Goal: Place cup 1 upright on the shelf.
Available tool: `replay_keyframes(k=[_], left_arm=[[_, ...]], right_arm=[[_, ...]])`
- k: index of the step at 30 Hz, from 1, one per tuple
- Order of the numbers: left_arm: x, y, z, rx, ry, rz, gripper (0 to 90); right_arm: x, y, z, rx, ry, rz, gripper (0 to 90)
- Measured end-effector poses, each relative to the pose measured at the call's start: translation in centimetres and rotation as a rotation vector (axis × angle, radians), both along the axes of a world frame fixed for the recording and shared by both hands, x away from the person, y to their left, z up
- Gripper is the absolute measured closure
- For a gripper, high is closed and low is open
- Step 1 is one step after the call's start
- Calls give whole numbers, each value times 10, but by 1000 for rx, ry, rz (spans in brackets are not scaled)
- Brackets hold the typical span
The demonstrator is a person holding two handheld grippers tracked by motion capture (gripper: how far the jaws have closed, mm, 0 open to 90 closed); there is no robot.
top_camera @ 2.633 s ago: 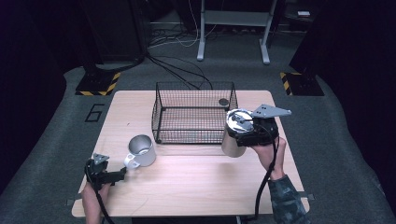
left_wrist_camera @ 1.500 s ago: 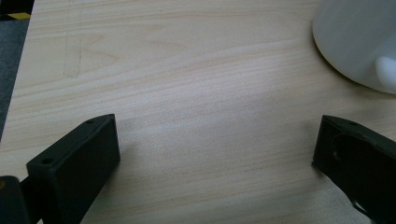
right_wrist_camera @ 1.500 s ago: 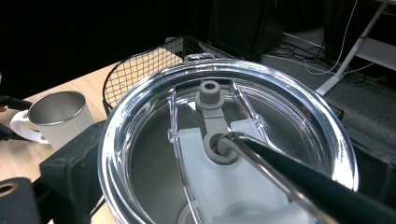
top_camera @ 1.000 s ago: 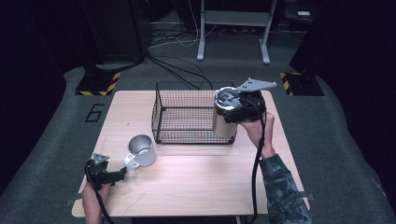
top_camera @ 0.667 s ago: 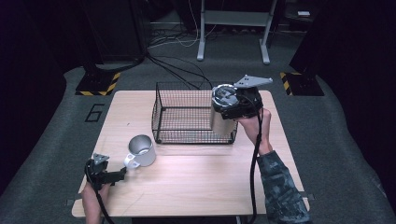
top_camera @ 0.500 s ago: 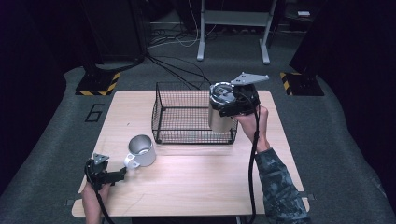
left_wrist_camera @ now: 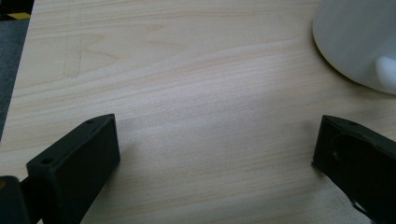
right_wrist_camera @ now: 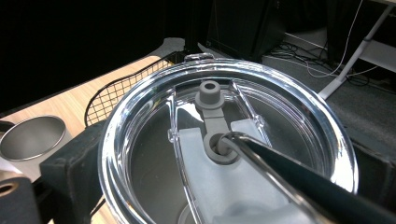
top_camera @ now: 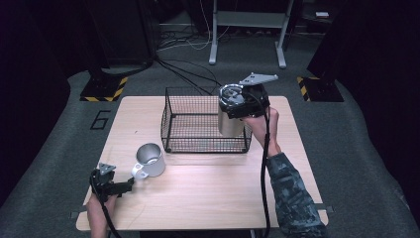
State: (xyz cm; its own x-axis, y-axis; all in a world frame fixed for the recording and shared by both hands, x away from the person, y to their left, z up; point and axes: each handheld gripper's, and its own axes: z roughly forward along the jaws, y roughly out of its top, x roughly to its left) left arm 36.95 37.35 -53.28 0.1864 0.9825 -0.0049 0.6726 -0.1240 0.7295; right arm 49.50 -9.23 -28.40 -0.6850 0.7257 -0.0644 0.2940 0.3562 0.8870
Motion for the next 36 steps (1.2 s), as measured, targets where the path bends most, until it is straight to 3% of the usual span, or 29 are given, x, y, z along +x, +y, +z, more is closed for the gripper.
replay_keyframes(k=[36], left_arm=[[0, 0, 0, 0, 0, 0, 1]], right_arm=[[44, 4, -29, -9, 45, -74, 34]])
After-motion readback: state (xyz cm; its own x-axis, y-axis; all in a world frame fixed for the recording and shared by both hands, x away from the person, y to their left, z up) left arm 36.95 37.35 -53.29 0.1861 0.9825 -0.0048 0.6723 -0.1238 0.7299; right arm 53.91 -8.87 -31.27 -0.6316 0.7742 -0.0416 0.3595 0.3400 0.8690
